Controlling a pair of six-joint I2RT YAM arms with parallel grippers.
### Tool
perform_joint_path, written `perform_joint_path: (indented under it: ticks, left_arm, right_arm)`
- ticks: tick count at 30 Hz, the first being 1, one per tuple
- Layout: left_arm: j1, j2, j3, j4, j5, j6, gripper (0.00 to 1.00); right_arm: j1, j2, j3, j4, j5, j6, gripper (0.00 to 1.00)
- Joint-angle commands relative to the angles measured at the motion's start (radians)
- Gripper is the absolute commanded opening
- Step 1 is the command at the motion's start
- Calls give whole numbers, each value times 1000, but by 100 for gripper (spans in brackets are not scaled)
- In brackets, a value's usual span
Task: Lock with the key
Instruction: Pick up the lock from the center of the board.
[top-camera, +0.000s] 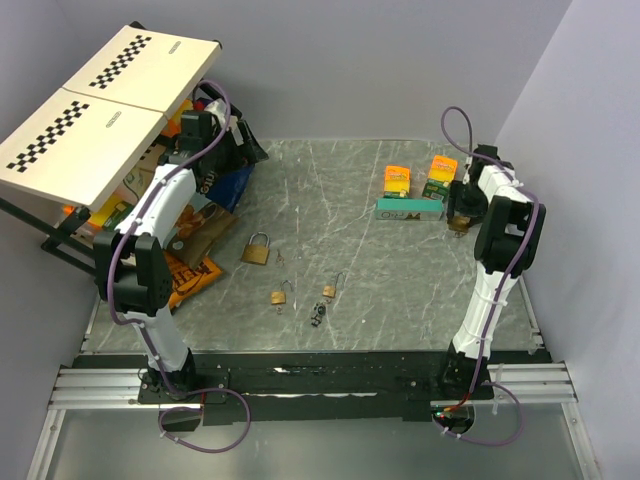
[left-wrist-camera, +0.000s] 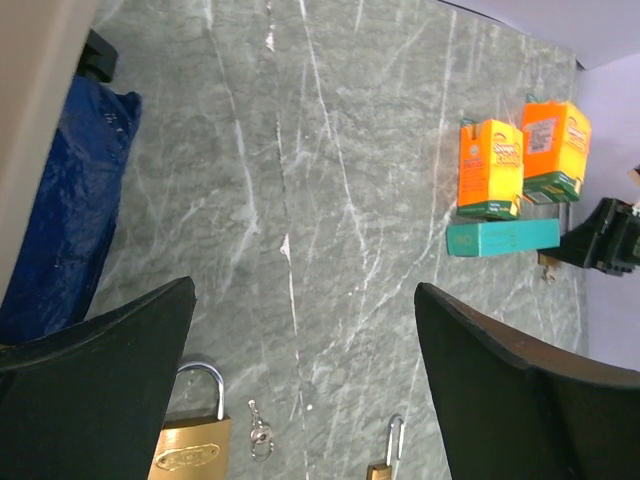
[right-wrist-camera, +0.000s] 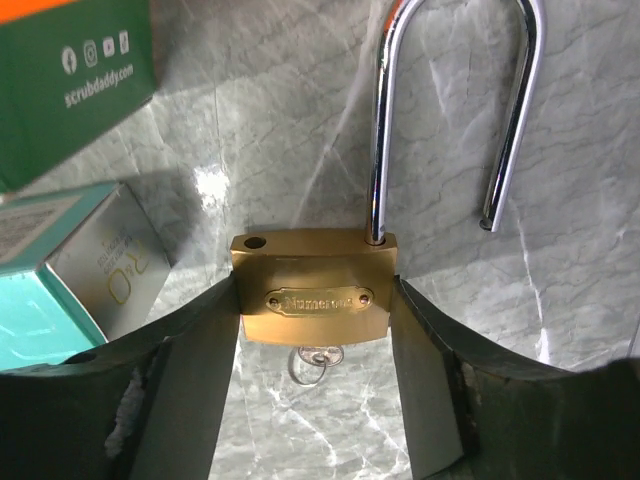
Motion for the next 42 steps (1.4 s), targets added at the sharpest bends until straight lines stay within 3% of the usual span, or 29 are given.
perform_joint_path:
  ticks: [1, 8, 12, 18, 26, 32, 33, 39, 42]
  left_arm:
    - [14, -14, -7, 28, 74, 12, 96]
    - [-58, -37, -27, -2, 85, 107, 96]
    - [-83, -34, -35, -28, 105, 133, 96]
    - [-139, -23, -24, -82, 83, 207, 96]
    - [-155, -32, -33, -74, 45, 234, 96]
    - [-156, -27, -6, -88, 98, 265, 96]
    - [-158, -27, -1, -90, 105, 279, 96]
    - [-161, -41, 14, -54, 117, 336, 96]
    - [-161, -82, -30, 24, 114, 357, 96]
  right_arm:
    - [-20, -37, -53, -49, -14, -27, 60]
    - [-43, -138, -217, 0, -72, -83, 59]
    - [-45, -174, -263, 18, -97, -103, 66]
    - [-45, -138, -220, -20, -77, -100, 72]
    - [-39, -89, -149, -72, -60, -89, 72]
    - [-37, -146, -175, -46, -100, -117, 45]
    - [-37, -166, -186, -37, -111, -143, 35]
    - [-37, -354, -278, 38, -150, -264, 0]
    - [-39, -433, -306, 29, -196, -312, 0]
